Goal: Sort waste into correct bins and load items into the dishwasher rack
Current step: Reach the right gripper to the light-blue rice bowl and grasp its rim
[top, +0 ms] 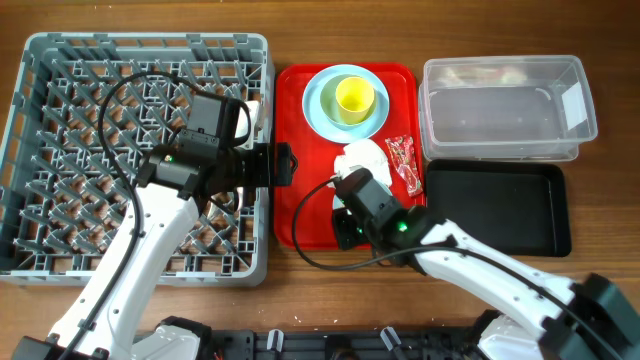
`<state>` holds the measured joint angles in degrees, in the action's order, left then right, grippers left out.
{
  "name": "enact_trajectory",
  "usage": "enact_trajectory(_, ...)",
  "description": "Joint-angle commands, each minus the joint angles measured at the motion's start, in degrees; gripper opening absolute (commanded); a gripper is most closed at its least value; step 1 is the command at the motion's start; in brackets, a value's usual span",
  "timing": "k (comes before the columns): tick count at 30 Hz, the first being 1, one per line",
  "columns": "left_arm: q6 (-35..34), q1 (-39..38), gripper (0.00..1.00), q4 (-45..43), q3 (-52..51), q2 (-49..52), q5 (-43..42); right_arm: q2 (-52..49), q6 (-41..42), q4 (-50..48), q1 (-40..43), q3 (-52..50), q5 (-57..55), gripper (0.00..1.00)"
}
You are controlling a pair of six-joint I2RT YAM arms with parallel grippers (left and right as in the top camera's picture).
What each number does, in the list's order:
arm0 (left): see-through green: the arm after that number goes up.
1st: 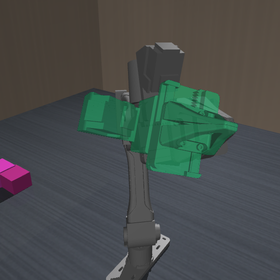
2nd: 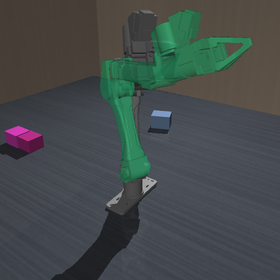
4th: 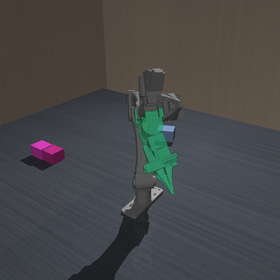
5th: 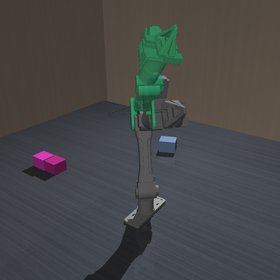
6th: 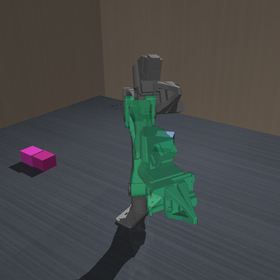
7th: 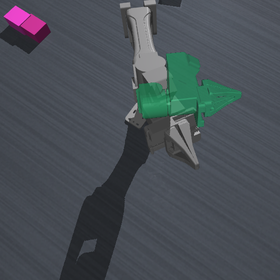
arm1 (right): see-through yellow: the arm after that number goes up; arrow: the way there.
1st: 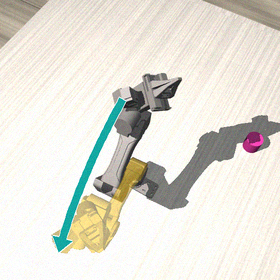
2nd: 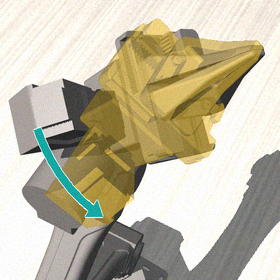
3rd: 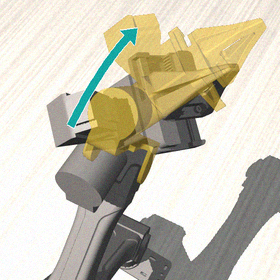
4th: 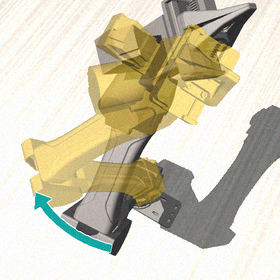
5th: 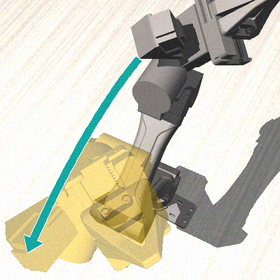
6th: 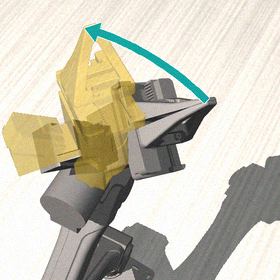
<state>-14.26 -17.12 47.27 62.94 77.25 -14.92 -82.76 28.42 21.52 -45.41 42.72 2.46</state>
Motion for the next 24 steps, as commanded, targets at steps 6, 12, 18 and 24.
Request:
enact_trajectory(6,-0.31,0.37,1.0,-0.13,0.83,-0.37,-0.48,-2.86,-1.42,-0.85,-0.15,-0.07,-1.62,0.27)
enact_trajectory(12,-0.31,0.37,1.0,-0.13,0.83,-0.37,-0.48,-2.36,0.22,2.95,0.66,1.03,-7.93,0.12)
enact_trajectory(18,-0.33,0.37,1.0,-0.13,0.83,-0.37,-0.48,-1.77,-1.42,5.55,0.7,1.09,-9.77,0.04)
enact_trajectory(24,-0.31,0.37,1.0,-0.13,0.83,-0.37,-0.46,-1.62,-1.33,5.55,0.7,1.09,-9.7,0.04)
